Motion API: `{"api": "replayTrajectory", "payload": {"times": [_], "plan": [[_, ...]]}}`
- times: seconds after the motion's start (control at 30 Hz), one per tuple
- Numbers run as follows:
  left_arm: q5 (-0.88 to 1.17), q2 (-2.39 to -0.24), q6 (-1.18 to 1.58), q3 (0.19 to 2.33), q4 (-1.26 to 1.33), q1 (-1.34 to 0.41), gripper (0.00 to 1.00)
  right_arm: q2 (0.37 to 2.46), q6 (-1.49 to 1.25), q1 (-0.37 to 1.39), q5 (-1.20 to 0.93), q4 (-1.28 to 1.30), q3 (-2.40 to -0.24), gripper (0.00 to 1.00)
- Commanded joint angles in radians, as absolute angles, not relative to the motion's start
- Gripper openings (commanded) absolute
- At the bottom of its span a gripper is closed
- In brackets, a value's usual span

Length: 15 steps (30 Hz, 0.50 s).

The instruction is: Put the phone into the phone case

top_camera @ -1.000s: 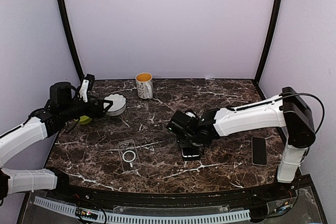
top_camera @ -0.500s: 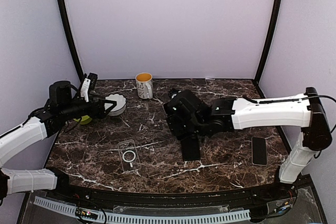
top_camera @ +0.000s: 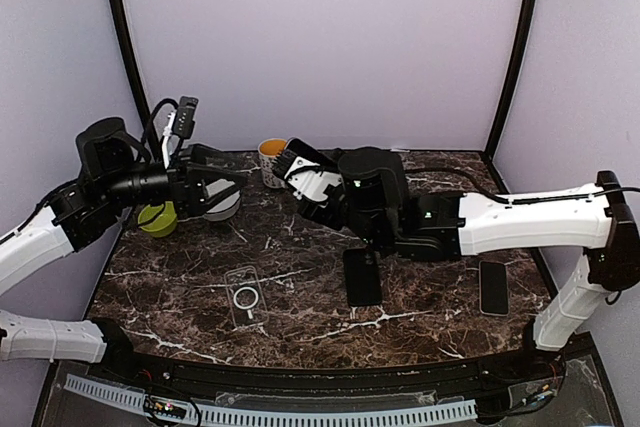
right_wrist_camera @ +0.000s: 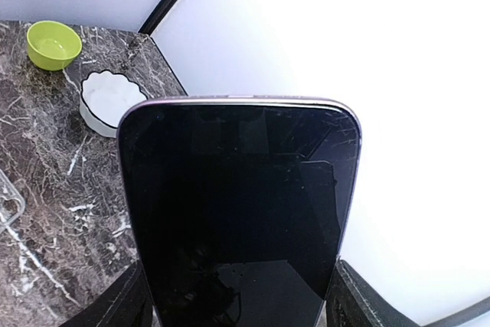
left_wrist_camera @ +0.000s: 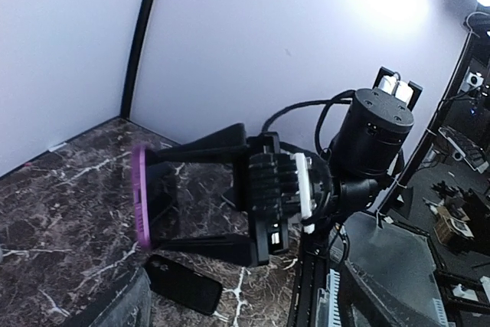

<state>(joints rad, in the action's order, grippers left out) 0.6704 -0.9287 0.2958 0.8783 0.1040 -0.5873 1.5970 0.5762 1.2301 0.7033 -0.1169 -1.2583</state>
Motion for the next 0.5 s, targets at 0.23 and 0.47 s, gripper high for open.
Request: {"api": "replayTrajectory", "payload": {"times": [0.23, 0.47], "plan": [[0.393, -1.005, 0.211, 0.933, 0.077, -0.681, 0.66, 1.612, 0.735, 1.275, 0.647, -0.285, -1.334, 0.00], [0.430, -1.058, 0.233, 0.934, 0.117, -0.682, 0.51, 1.619, 0.726, 1.296, 0.619, -0.280, -1.361, 0.00]]}}
